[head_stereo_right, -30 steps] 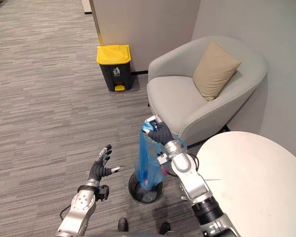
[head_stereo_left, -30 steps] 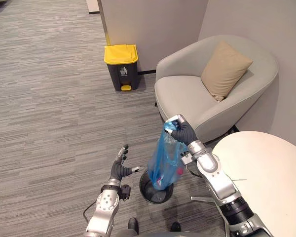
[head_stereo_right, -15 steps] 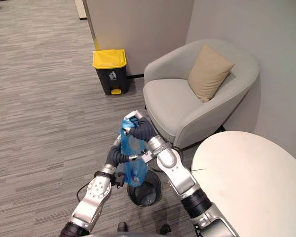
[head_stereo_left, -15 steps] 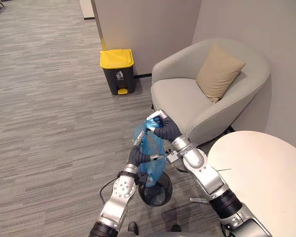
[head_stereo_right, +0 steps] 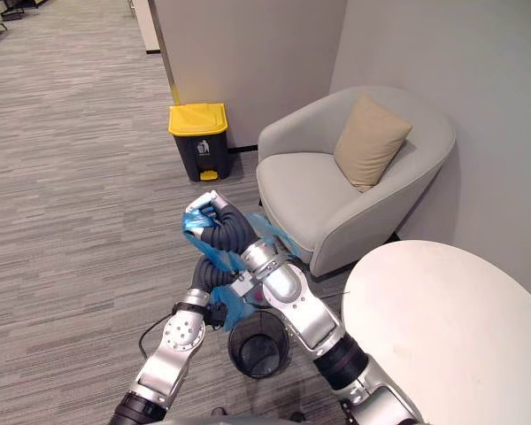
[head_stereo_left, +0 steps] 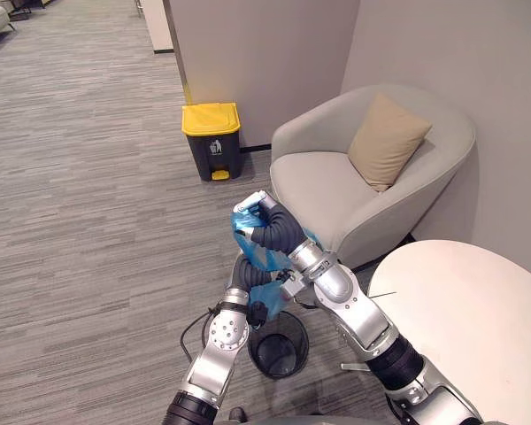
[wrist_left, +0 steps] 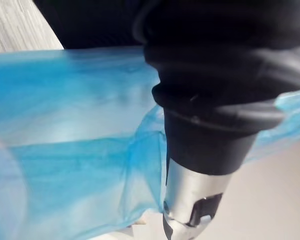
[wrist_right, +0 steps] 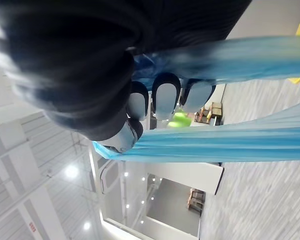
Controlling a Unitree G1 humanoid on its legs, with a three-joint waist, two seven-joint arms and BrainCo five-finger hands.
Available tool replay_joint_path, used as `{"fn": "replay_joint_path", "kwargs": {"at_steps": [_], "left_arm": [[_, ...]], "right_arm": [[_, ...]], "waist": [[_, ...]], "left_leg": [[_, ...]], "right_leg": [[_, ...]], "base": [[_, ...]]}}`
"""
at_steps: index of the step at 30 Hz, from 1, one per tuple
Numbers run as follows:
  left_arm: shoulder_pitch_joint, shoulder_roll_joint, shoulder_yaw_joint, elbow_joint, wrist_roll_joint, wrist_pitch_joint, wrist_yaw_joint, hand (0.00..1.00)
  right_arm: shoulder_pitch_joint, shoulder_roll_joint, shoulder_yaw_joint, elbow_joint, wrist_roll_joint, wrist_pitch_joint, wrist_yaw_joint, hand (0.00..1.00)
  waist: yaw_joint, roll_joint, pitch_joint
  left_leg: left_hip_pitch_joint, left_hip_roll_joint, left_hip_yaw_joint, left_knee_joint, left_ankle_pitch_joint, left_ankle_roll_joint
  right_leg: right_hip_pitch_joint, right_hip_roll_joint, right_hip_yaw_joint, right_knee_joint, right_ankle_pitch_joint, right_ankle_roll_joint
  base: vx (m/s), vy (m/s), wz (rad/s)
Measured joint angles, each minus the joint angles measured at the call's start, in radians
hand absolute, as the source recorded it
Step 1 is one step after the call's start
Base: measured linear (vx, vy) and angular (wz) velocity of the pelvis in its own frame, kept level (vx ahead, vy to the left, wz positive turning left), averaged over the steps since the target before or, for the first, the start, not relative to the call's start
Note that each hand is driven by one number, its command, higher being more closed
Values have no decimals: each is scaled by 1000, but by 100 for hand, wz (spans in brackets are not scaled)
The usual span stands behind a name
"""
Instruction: Gather rubbish on tea table into small bin, then transfer packed bag to large trash can.
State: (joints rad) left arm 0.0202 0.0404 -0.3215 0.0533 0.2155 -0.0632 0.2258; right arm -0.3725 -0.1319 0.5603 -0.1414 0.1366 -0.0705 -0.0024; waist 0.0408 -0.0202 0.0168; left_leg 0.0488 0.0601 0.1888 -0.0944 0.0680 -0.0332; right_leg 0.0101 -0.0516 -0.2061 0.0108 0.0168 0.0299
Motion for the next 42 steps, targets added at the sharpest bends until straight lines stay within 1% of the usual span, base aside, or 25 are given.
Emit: {"fn": "replay_joint_path", "kwargs": {"at_steps": [4,10,12,15,20,24,26,28,31,33,37,38,42], "left_arm": [[2,-1,1,63,4,15,0,0],[13,-2,0,133,4,21,0,0],[16,-1,1,153,4,22,1,0],[35,-1,0,156,4,22,4,0],[40,-1,0,210,4,22,19,0],[40,-1,0,215,21,23,28,0],[37,-1,0,215,33,23,40,0],[31,-1,0,214,33,23,44,0],[19,-2,1,208,40,25,70,0],[12,-2,1,189,43,38,88,0],[-2,-10,2,179,52,53,110,0],[-3,-12,2,179,56,55,110,100],[-4,-34,2,179,67,61,125,100]], "right_arm": [[-36,3,8,42,2,6,-18,100],[-60,6,8,85,2,12,-28,100],[-62,5,8,88,2,13,-42,100],[-62,5,7,88,2,13,-43,100],[-62,5,7,88,10,13,-42,100],[-66,9,12,88,23,13,-42,100],[-87,9,41,87,41,13,-40,100],[-96,16,57,87,58,13,-39,100],[-109,49,82,87,89,13,-37,100],[-110,70,85,85,101,13,-38,100],[-118,77,111,77,132,11,-38,100],[-118,78,116,77,136,11,-38,100],[-118,87,126,77,173,11,-38,100]], "waist": [[-1,-2,-2],[0,-7,-8],[0,-8,-9],[0,-8,-9],[-1,-8,-9],[0,-12,-12],[-3,-13,-12],[0,-16,-14],[1,-19,-16],[1,-19,-16],[0,-20,-18],[0,-20,-18],[-1,-20,-20]], "left_leg": [[1,0,0,0,1,0],[-3,5,-2,0,5,-1],[-3,9,-4,0,7,-4],[-3,11,-8,0,8,-6],[-4,13,-23,0,8,-7],[-3,11,-23,-1,8,-7],[-2,10,-22,-2,8,-7],[-2,10,-22,-2,8,-7],[-1,9,-22,-2,8,-7],[0,9,-22,-3,8,-7],[1,8,-22,-8,8,-7],[1,8,-22,-8,8,-7],[1,8,-21,-5,9,-7]], "right_leg": [[1,0,0,0,0,0],[4,6,1,-14,11,-4],[4,10,1,-14,11,-5],[4,13,2,-14,11,-6],[4,16,2,-13,12,-7],[4,15,2,-13,13,-7],[4,14,3,-12,13,-7],[4,14,3,-12,13,-7],[5,14,2,-12,12,-7],[5,12,2,-11,12,-7],[6,12,2,-10,12,-6],[6,12,2,-10,12,-6],[5,12,2,-11,12,-6]], "base": [[0,0,0],[0,0,0],[0,0,0],[0,0,0],[0,0,0],[0,0,0],[0,0,0],[0,0,0],[0,0,0],[0,0,0],[0,0,0],[0,0,0],[0,0,0]]}}
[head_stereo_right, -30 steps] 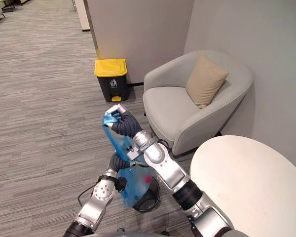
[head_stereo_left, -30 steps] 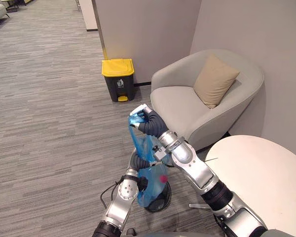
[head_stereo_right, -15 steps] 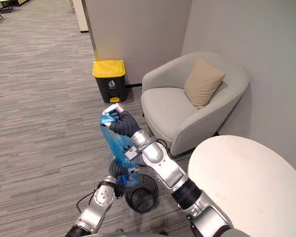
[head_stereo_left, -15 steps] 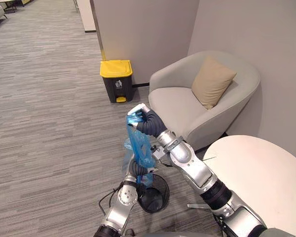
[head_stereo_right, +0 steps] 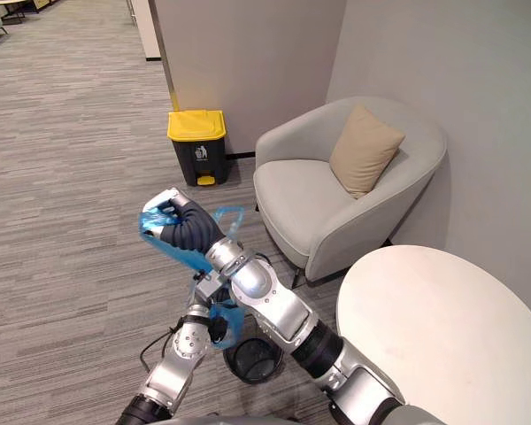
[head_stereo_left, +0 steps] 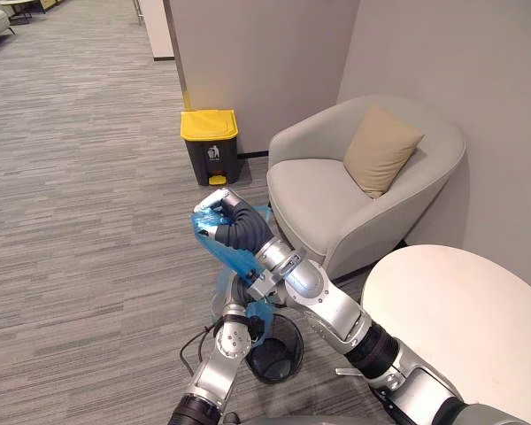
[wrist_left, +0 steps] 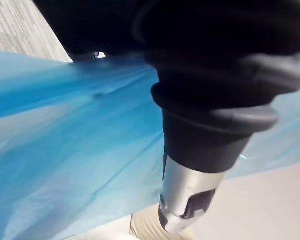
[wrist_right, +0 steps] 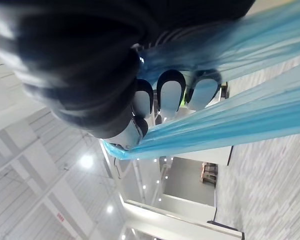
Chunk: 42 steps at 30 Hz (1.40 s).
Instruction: Gather rubbish on tea table into small bin, then transfer packed bag to large trash can.
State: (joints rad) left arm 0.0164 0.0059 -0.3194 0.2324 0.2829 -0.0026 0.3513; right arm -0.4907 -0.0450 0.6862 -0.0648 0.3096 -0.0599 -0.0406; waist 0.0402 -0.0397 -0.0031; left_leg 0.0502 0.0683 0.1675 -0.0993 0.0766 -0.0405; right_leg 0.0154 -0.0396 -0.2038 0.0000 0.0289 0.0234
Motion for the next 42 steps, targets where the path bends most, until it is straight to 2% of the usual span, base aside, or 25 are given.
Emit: {"fn": "replay_joint_path", "kwargs": {"at_steps": [7,15,24,25,31,36,40,42], "left_arm": [[-21,-1,0,0,-5,8,0,100],[-25,-1,20,-9,-48,7,-2,100],[6,-3,72,-44,-79,5,-28,100],[7,-3,77,-45,-81,5,-35,100],[41,-3,130,-88,-94,-3,-48,100],[93,-2,177,-88,-97,-5,-68,100],[116,-2,206,-88,-115,-6,-70,100],[130,2,219,-87,-116,-6,-70,100]], "right_arm": [[0,2,32,-19,17,-3,6,100],[24,2,15,-42,10,-9,27,100],[124,-7,-63,-46,-79,-33,47,100],[144,-13,-77,-47,-105,-37,48,0],[260,-91,-136,-80,-231,-48,68,0],[342,-188,-219,-80,-332,-51,71,0],[366,-264,-237,-80,-405,-56,84,0],[381,-308,-258,-80,-465,-79,85,0]], "waist": [[-2,-1,-2],[-5,-1,-2],[-26,0,-1],[-25,0,-1],[-25,3,-1],[-25,16,-1],[-25,26,-2],[-24,32,-1]], "left_leg": [[1,0,5,2,0,0],[-2,0,9,2,0,0],[-5,0,11,2,-1,-1],[-6,0,11,2,-1,-1],[-16,-1,11,3,-1,-1],[-18,0,11,1,-1,0],[-18,0,11,-3,-1,-1],[-19,0,11,-3,-1,-1]], "right_leg": [[-2,0,4,0,0,0],[-5,0,9,-3,0,0],[-8,0,10,-6,0,0],[-8,0,10,-6,0,0],[-19,0,11,-5,0,0],[-20,0,11,-6,0,0],[-21,1,11,-6,-1,2],[-21,1,11,-7,-1,2]], "base": [[0,0,0],[0,0,0],[0,0,0],[0,0,0],[0,0,0],[0,0,0],[0,0,0],[0,0,0]]}}
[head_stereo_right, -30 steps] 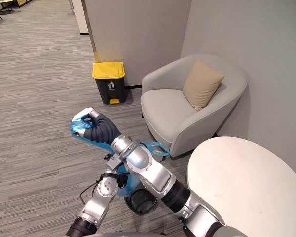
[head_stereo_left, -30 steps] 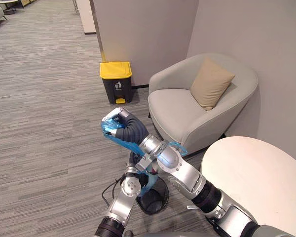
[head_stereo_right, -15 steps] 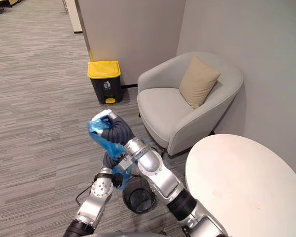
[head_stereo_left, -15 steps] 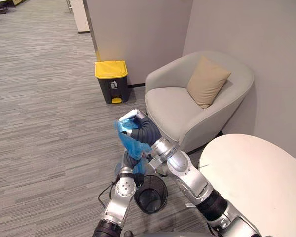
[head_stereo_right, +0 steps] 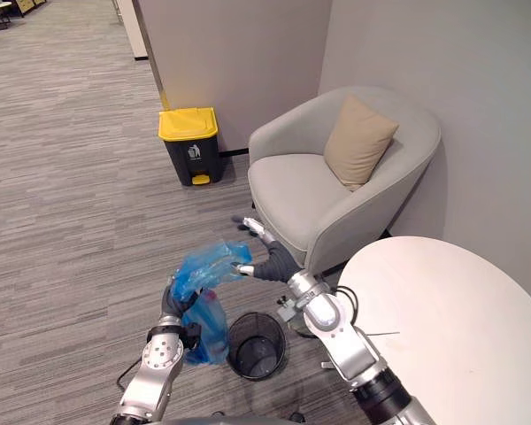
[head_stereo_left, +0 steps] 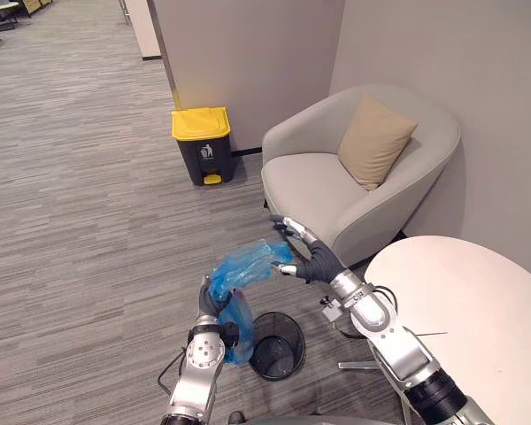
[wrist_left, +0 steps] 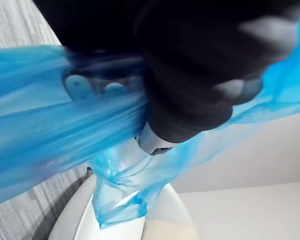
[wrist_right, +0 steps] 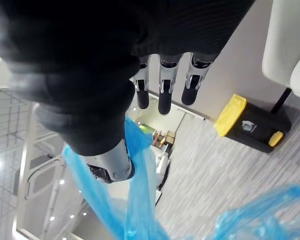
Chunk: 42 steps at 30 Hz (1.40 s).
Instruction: Gather rubbish on tea table into small bin, then transfer packed bag to large trash can.
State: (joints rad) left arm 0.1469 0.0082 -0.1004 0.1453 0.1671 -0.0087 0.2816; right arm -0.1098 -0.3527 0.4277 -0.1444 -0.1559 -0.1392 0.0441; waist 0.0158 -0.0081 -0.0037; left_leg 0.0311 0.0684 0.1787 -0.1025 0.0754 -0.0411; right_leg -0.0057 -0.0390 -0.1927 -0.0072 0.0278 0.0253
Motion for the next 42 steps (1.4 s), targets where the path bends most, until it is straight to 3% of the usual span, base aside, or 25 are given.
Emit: {"fn": "replay_joint_path", "kwargs": {"at_steps": [6,12,19,24,32,42], "left_arm": [[15,9,45,2,-12,-1,-18,100],[38,4,102,25,-41,-4,-19,100],[82,-5,173,92,-67,-7,-25,100],[111,-1,194,180,-87,-7,-68,100],[122,21,232,250,-86,-6,-120,100],[150,39,262,313,-82,-6,-157,100]], "right_arm": [[44,-50,-56,0,-85,-12,-2,0],[112,-40,-167,1,-91,-13,-22,0],[209,113,-381,74,-52,-9,-64,0],[246,205,-494,293,4,20,-66,0],[257,227,-548,494,-7,62,-70,0],[256,228,-547,637,-51,75,-86,0]], "waist": [[0,2,1],[0,5,3],[-3,10,5],[-4,13,8],[-3,22,22],[-3,17,49]], "left_leg": [[-1,0,0,0,0,0],[-2,0,-1,0,0,0],[-2,1,-3,0,-1,-1],[-5,0,-13,5,-2,-2],[-1,0,-19,5,-3,-3],[16,0,-20,6,-3,-4]], "right_leg": [[0,0,0,-2,0,-1],[0,0,-1,-3,0,0],[1,-4,-3,-14,1,0],[6,1,-14,-24,3,-1],[19,2,-21,-34,6,-1],[35,-1,-22,-31,2,4]], "base": [[0,0,0],[0,0,0],[0,0,1],[2,-1,5],[2,1,2],[0,0,0]]}}
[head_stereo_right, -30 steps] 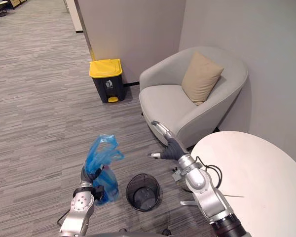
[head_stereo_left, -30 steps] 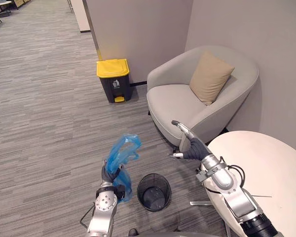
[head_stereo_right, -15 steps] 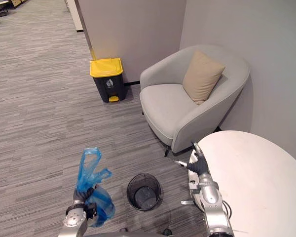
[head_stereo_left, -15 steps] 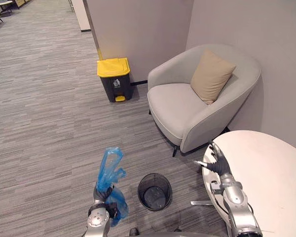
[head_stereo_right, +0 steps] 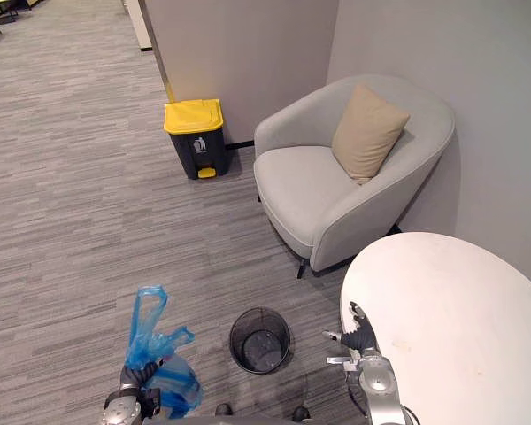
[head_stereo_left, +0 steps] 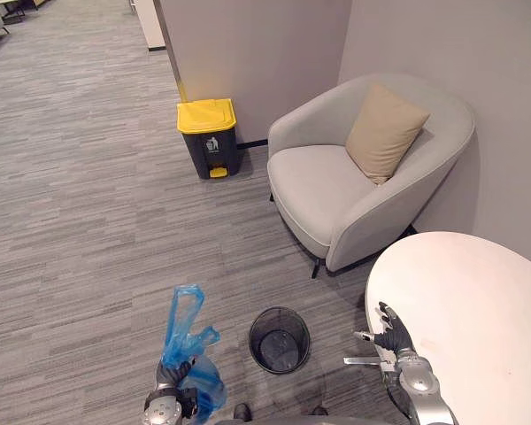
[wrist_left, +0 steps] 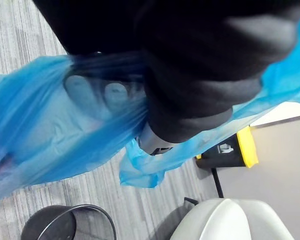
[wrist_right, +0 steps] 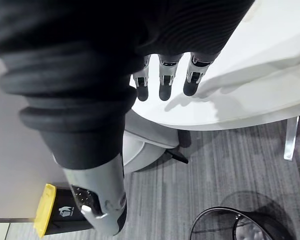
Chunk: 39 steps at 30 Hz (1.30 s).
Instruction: Gather rubbish on tea table into small bin, then transfer packed bag to large trash can.
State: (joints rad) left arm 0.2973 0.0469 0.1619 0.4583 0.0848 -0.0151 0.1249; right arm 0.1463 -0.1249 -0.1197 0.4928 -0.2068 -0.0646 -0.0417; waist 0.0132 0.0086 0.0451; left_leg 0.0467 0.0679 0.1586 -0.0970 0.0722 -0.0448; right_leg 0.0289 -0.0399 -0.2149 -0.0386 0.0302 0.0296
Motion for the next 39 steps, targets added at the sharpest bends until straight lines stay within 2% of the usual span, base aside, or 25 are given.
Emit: {"fn": "replay_joint_path", "kwargs": {"at_steps": [5,9,10,12,13,14,15,17,18,19,20,21,23,25,26,28,30,31,32,33,34,35,36,39], "left_arm": [[14,0,2,15,5,0,-15,100],[3,2,4,13,5,-1,-15,100],[-20,4,4,2,4,-1,-14,100],[-44,4,4,-33,2,-1,-13,100],[-50,2,5,-67,-4,-2,-10,100],[-59,6,5,-83,-5,-6,-8,100],[-56,4,5,-101,-6,-7,-4,100],[-46,2,5,-134,-8,-8,11,100],[-47,-4,6,-152,-13,-11,12,100],[-47,-10,8,-162,-13,-12,18,100],[-46,-36,6,-165,-14,-12,22,100],[-39,-63,6,-178,-15,-12,31,100],[-24,-89,-3,-181,-15,-12,32,100],[-15,-86,-14,-200,-27,-12,37,100],[-16,-82,-33,-218,-34,-12,41,100],[-32,-78,-40,-220,-34,-11,42,100],[-37,-76,-43,-221,-33,-11,42,100],[-37,-72,-47,-221,-33,-11,43,100],[-43,-52,-62,-218,-33,-11,43,100],[-50,-35,-76,-211,-33,-12,44,100],[-56,-28,-79,-198,-33,-13,43,100],[-79,-24,-78,-154,-33,-13,44,100],[-86,-14,-79,-124,-32,-12,43,100],[-77,18,-80,-71,-24,-7,30,100]], "right_arm": [[-8,-3,12,32,-11,2,-1,0],[-46,-2,22,30,-24,3,-7,0],[-51,-1,22,-1,-31,6,-14,0],[-50,0,22,-56,-31,7,-23,0],[-46,0,29,-88,-31,8,-26,0],[-39,-2,47,-101,-31,7,-36,0],[-30,2,69,-108,-30,7,-43,0],[-16,3,99,-140,-30,4,-44,0],[-9,3,108,-168,-30,3,-46,0],[-16,0,112,-177,-30,2,-47,0],[-20,-4,109,-186,-30,2,-50,0],[-21,-3,109,-199,-30,3,-52,0],[-20,-3,110,-206,-30,4,-64,0],[-19,-6,106,-210,-28,5,-72,0],[-25,-9,85,-210,-28,6,-86,0],[-30,-7,66,-219,-27,13,-93,0],[-4,-11,46,-261,-25,18,-96,0],[3,-10,46,-264,-23,18,-99,0],[5,-9,41,-249,-19,18,-109,0],[-3,-9,37,-225,-18,19,-110,0],[-8,-10,27,-205,-18,19,-110,0],[-13,0,8,-162,-18,19,-110,0],[-27,12,2,-121,-18,25,-110,0],[-39,37,-1,-75,-18,31,-109,0]], "waist": [[4,3,13],[5,-5,57],[7,-16,79],[6,-21,106],[4,-16,110],[5,-17,113],[12,-12,118],[18,-30,113],[33,-49,108],[44,-46,110],[61,-30,111],[81,-17,111],[80,12,116],[80,12,116],[73,16,116],[57,2,124],[49,-5,123],[48,-9,119],[42,-7,105],[27,-12,103],[23,-6,99],[23,8,91],[26,1,92],[27,-15,86]], "left_leg": [[-6,1,23,1,-3,-5],[-47,3,65,23,-6,0],[-103,12,69,92,-29,13],[-175,26,66,211,-75,23],[-212,47,70,256,-94,38],[-225,47,63,271,-98,42],[-223,45,42,284,-109,49],[-244,32,9,315,-108,49],[-277,24,-9,348,-105,44],[-305,20,-27,361,-95,29],[-321,23,-42,353,-79,8],[-338,33,-61,338,-56,-3],[-358,46,-129,315,-1,-30],[-353,49,-141,255,66,-31],[-352,59,-112,204,55,-14],[-402,74,-11,332,11,35],[-377,92,91,511,-88,48],[-363,95,95,530,-104,45],[-329,96,99,542,-154,31],[-302,99,108,525,-174,18],[-278,100,120,491,-178,9],[-232,81,130,383,-173,-7],[-218,67,131,334,-153,-22],[-196,41,131,311,-136,-18]], "right_leg": [[-27,-5,24,17,-1,1],[-100,-9,68,77,2,-3],[-145,-16,75,122,-1,2],[-192,-20,91,181,-5,6],[-216,-19,112,229,-34,22],[-251,-34,111,401,-123,14],[-260,-51,116,599,-212,32],[-229,-65,149,700,-267,58],[-199,-63,181,668,-314,63],[-179,-47,193,603,-343,50],[-153,-29,189,522,-351,42],[-124,-8,179,438,-361,11],[-116,21,114,425,-347,-14],[-122,26,58,443,-352,-31],[-123,22,-1,422,-336,-66],[-117,-9,-61,399,-319,-82],[-91,-45,-124,389,-311,-82],[-89,-51,-142,385,-311,-81],[-89,-68,-178,381,-308,-76],[-87,-79,-201,368,-301,-63],[-86,-83,-216,360,-291,-49],[-84,-85,-229,341,-273,-31],[-79,-84,-224,315,-253,-23],[-37,-85,-200,238,-204,2]], "base": [[-15,15,-14],[-37,20,-31],[-93,4,-10],[-105,13,0],[-95,26,16],[-129,1,33],[-56,-55,40],[-21,-109,52],[-86,-205,64],[-115,-205,53],[-135,-156,38],[-152,-132,34],[-203,-186,79],[-195,-162,92],[-211,-105,103],[-170,-70,108],[-110,4,90],[-97,87,83],[-70,91,86],[-58,97,92],[-28,118,77],[-20,135,56],[-20,189,42],[-8,174,6]]}}
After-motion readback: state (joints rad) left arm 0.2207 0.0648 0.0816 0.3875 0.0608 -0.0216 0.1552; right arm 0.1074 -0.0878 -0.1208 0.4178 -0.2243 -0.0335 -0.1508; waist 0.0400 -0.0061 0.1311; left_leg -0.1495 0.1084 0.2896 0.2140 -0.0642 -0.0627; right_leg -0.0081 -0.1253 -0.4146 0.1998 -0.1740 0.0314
